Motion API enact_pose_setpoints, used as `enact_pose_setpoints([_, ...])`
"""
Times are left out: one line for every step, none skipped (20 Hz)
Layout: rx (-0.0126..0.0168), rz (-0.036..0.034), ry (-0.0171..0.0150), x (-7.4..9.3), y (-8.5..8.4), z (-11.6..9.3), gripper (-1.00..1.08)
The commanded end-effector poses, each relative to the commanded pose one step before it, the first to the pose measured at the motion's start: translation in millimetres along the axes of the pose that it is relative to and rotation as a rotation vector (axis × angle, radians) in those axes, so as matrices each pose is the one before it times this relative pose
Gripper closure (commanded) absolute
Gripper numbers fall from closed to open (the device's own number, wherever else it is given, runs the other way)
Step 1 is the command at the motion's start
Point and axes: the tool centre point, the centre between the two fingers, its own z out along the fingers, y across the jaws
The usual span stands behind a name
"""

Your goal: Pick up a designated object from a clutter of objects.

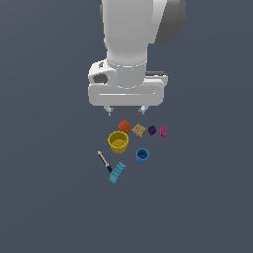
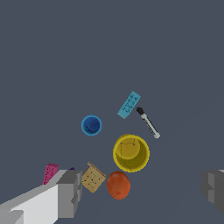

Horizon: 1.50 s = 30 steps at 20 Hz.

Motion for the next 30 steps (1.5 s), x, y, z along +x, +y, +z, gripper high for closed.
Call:
enact_pose_setpoints([-0.00141,-0.01518,-0.00214,-1.74,-6.53,10.57,-0.92])
enact_pose_setpoints([-0.00066,-0.00763,-0.00073,-0.92,-3.26,5.24,-0.92])
enact_pose_setpoints([-0.00072,-0.00836,-0.00075,-1.05,-3.56,5.72,-0.92])
enact_pose_setpoints([-0.00075,-0.00915,-0.00080,-1.22,-3.89,6.19,-0.92])
enact_pose_setpoints([-0.00074,-0.00999,-0.00087,-1.42,-4.26,6.68,-0.92])
enact_pose_setpoints([-0.00072,-0.01081,-0.00093,-1.64,-4.61,7.16,-0.92])
enact_pose_setpoints([-0.00069,-0.01166,-0.00098,-1.87,-4.97,7.62,-0.92])
enact_pose_setpoints([-0.00064,-0.01254,-0.00103,-2.13,-5.35,8.07,-0.92])
enact_pose_setpoints([-0.00057,-0.01339,-0.00108,-2.42,-5.71,8.50,-0.92])
enact_pose_setpoints([-0.00048,-0.01430,-0.00112,-2.73,-6.10,8.92,-0.92])
enact_pose_setpoints([-0.00035,-0.01517,-0.00116,-3.07,-6.47,9.31,-0.92])
enact_pose_setpoints([-0.00020,-0.01604,-0.00120,-3.42,-6.85,9.66,-0.92])
enact_pose_setpoints([-0.00003,-0.01630,-0.00119,-3.67,-6.96,9.63,-0.92])
enact_pose_setpoints([0.00016,-0.01639,-0.00117,-3.86,-7.00,9.48,-0.92])
enact_pose_setpoints([0.00034,-0.01644,-0.00114,-4.06,-7.03,9.33,-0.92])
enact_pose_setpoints([0.00053,-0.01651,-0.00112,-4.25,-7.07,9.17,-0.92])
enact_pose_setpoints([0.00073,-0.01656,-0.00110,-4.43,-7.10,9.01,-0.92])
enact_pose_setpoints([0.00092,-0.01661,-0.00107,-4.61,-7.13,8.84,-0.92])
enact_pose_setpoints([0.00112,-0.01666,-0.00105,-4.79,-7.16,8.67,-0.92])
enact_pose_setpoints([0.00132,-0.01670,-0.00103,-4.97,-7.19,8.50,-0.92])
enact_pose_setpoints([0.00151,-0.01657,-0.00100,-5.08,-7.15,8.24,-0.92])
enact_pose_setpoints([0.00163,-0.01582,-0.00094,-4.99,-6.84,7.69,-0.92])
enact_pose_setpoints([0.00171,-0.01497,-0.00087,-4.85,-6.49,7.12,-0.92])
enact_pose_setpoints([0.00176,-0.01414,-0.00081,-4.69,-6.14,6.57,-0.92])
enact_pose_setpoints([0.00179,-0.01328,-0.00075,-4.50,-5.78,6.05,-0.92])
enact_pose_setpoints([0.00180,-0.01243,-0.00069,-4.29,-5.42,5.55,-0.92])
enact_pose_setpoints([0.00178,-0.01157,-0.00064,-4.07,-5.05,5.07,-0.92])
enact_pose_setpoints([0.00173,-0.01070,-0.00058,-3.82,-4.68,4.61,-0.92])
enact_pose_setpoints([0.00167,-0.00985,-0.00053,-3.57,-4.32,4.17,-0.92])
enact_pose_setpoints([0.00160,-0.00901,-0.00048,-3.29,-3.96,3.75,-0.92])
